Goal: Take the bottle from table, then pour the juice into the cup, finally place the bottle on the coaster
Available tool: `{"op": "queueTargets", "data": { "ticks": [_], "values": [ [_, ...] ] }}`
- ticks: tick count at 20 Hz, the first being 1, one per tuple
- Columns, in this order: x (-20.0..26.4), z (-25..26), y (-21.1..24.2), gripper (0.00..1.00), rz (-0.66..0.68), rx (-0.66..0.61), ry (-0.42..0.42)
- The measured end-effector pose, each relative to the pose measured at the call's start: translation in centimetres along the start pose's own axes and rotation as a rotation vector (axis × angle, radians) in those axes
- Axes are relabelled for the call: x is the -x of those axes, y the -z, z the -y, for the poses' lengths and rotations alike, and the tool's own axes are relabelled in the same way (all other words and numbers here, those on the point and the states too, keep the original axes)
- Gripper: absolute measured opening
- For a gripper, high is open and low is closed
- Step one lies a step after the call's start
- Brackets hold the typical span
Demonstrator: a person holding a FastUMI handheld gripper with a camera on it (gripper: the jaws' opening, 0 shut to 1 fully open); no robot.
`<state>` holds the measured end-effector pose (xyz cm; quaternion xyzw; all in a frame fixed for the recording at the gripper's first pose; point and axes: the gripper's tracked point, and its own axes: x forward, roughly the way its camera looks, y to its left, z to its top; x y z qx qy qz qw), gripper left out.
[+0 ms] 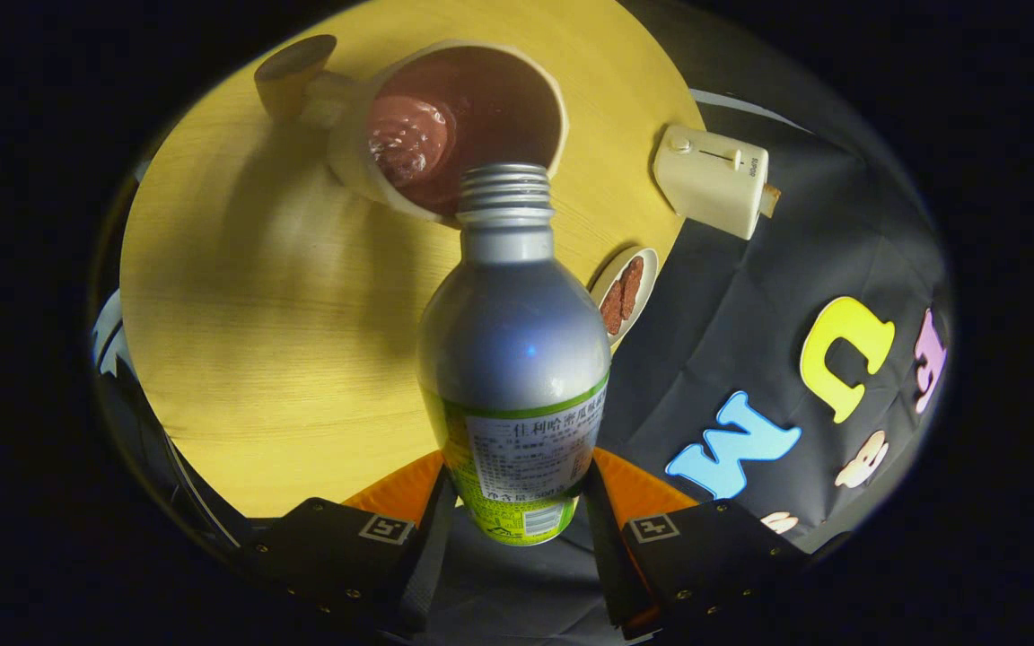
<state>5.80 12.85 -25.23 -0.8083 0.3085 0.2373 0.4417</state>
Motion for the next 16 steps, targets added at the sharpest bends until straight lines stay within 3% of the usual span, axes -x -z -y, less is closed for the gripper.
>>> {"op": "queueTargets", "data": {
  "ticks": [16],
  "values": [
    [-0.4, -5.3, -0.7, 0.72, 0.209, -0.415, -0.111]
  ]
}}
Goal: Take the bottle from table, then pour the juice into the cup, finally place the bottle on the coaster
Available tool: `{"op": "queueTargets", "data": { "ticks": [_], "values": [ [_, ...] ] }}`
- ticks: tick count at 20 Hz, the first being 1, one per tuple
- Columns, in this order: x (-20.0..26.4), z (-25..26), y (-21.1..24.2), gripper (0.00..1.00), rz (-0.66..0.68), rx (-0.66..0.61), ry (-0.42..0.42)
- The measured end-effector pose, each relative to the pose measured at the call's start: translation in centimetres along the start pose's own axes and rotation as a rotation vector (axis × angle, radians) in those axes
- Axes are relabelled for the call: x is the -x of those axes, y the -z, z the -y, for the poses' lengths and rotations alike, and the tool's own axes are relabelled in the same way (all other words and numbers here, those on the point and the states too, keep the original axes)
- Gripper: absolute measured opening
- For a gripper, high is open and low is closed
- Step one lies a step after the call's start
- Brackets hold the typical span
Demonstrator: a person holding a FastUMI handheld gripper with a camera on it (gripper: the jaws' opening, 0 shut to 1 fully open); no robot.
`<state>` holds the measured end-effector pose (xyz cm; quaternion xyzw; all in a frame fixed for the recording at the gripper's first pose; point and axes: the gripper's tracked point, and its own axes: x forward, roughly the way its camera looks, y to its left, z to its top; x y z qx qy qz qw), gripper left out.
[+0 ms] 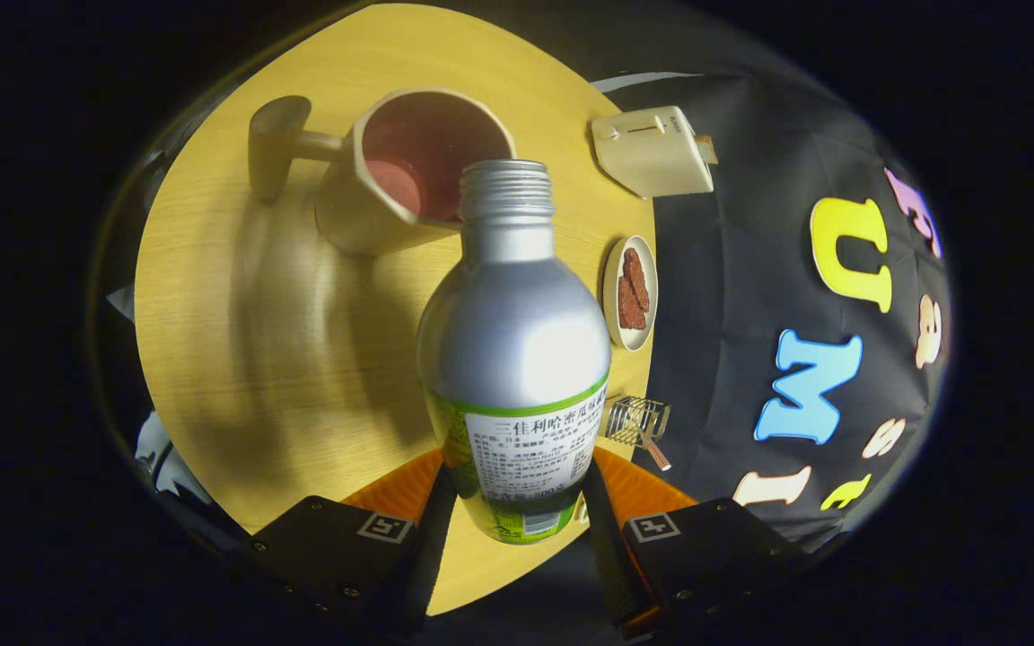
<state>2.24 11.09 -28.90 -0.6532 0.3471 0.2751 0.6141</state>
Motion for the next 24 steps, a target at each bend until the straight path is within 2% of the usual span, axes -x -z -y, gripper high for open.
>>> {"op": "queueTargets", "data": {
  "ticks": [9, 16, 19, 24],
  "values": [
    [-0.3, -3.1, 0.1, 0.72, 0.107, -0.395, -0.136],
    [-0.5, -2.3, -1.4, 0.73, 0.255, -0.597, -0.116],
    [-0.7, -2.3, -1.9, 0.73, 0.277, -0.71, -0.159],
    [-1.2, -0.4, -2.7, 0.73, 0.332, -0.86, -0.172]
  ]
}}
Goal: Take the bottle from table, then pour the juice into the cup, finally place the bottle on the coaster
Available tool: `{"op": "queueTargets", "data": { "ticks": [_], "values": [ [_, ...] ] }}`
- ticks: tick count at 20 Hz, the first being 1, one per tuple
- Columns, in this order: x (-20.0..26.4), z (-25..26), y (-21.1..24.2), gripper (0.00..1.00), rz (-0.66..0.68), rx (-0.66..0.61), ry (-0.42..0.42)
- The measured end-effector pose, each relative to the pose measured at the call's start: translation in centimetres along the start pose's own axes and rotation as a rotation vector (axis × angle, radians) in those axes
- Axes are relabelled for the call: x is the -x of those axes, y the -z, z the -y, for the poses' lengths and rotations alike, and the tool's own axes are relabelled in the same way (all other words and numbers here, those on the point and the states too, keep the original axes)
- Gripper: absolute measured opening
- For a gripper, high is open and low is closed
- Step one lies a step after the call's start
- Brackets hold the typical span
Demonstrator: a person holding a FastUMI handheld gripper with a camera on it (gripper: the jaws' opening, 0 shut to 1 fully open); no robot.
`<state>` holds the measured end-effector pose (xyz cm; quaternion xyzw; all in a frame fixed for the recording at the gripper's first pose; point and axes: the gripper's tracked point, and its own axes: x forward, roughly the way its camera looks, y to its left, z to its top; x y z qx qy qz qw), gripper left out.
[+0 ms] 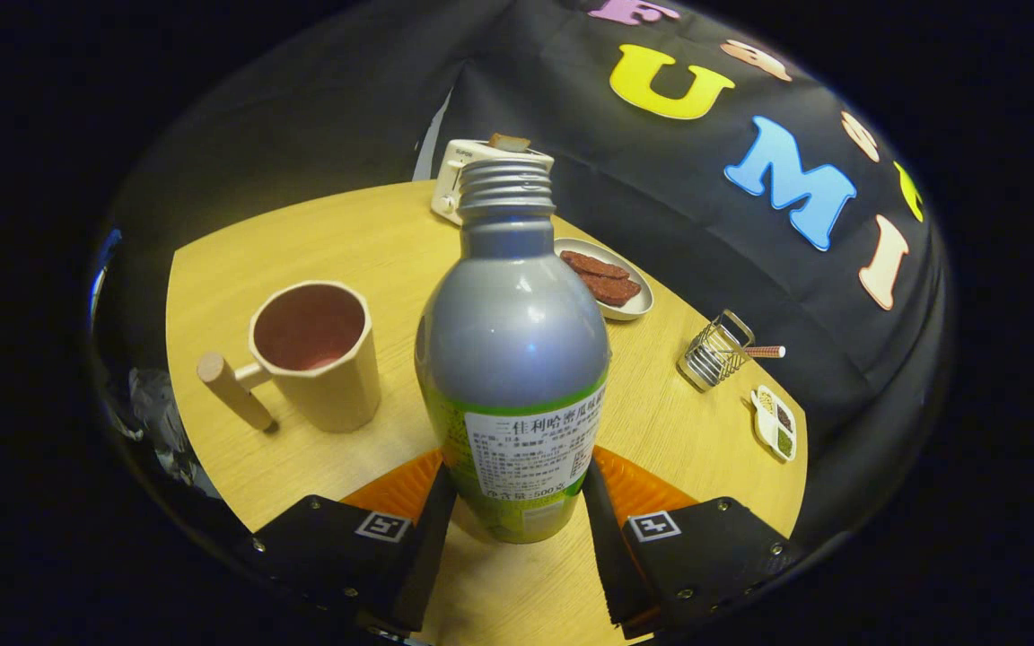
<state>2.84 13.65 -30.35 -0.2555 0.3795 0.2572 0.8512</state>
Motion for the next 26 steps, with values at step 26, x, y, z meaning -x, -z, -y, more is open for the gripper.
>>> {"op": "queueTargets", "data": {
  "ticks": [26],
  "values": [
    [-5.9, 2.2, -4.8, 0.75, 0.195, -0.244, 0.007]
  ]
}}
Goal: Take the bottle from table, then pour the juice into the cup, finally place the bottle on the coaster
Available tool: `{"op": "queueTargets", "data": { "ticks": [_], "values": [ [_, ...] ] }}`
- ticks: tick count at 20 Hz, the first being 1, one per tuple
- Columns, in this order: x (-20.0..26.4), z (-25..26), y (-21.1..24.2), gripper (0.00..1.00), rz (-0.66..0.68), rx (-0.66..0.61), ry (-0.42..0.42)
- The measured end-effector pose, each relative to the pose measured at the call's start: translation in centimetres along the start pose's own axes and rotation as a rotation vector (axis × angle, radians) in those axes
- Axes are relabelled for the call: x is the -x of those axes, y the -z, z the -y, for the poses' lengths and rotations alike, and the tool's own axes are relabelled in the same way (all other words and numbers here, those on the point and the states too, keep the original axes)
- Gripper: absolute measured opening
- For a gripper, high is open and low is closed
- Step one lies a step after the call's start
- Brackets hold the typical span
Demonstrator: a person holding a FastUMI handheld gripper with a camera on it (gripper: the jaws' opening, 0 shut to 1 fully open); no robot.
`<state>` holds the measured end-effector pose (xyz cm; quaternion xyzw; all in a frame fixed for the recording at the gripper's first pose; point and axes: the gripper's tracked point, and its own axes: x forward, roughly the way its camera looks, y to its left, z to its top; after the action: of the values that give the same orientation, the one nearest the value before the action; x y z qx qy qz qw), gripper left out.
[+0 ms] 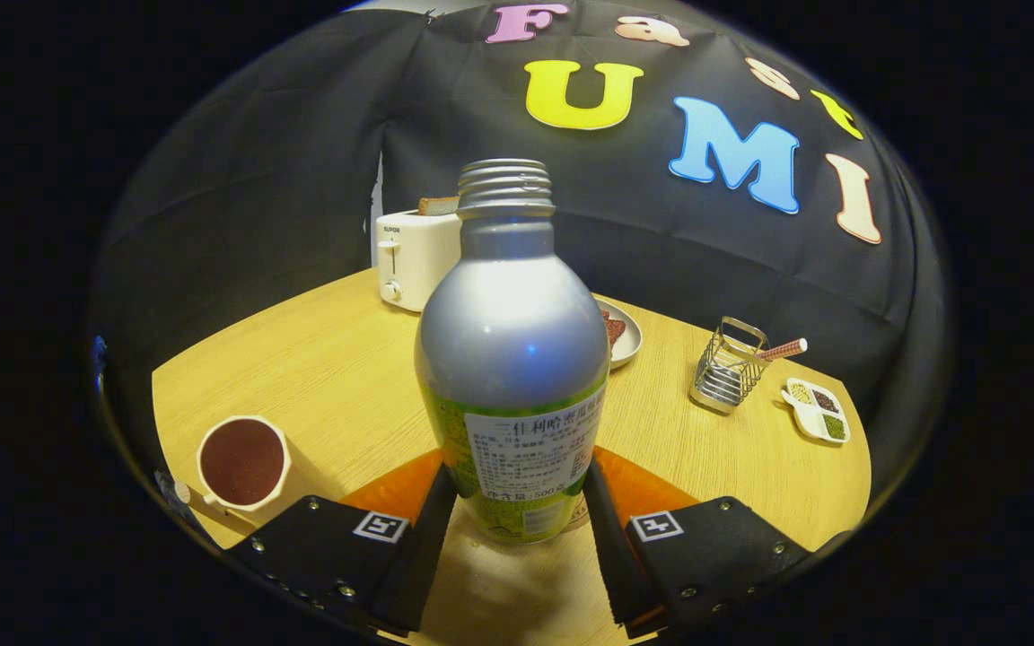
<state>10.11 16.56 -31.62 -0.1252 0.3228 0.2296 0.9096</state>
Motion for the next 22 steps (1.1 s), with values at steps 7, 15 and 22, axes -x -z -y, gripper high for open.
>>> {"op": "queueTargets", "data": {
  "ticks": [7, 15, 22],
  "values": [
    [-1.6, 1.0, 0.2, 0.76, 0.006, -0.001, 0.036],
    [-4.1, 2.0, 1.2, 0.77, -0.007, -0.039, 0.079],
    [-5.2, 2.7, 1.2, 0.78, 0.016, -0.111, 0.105]
  ]
}}
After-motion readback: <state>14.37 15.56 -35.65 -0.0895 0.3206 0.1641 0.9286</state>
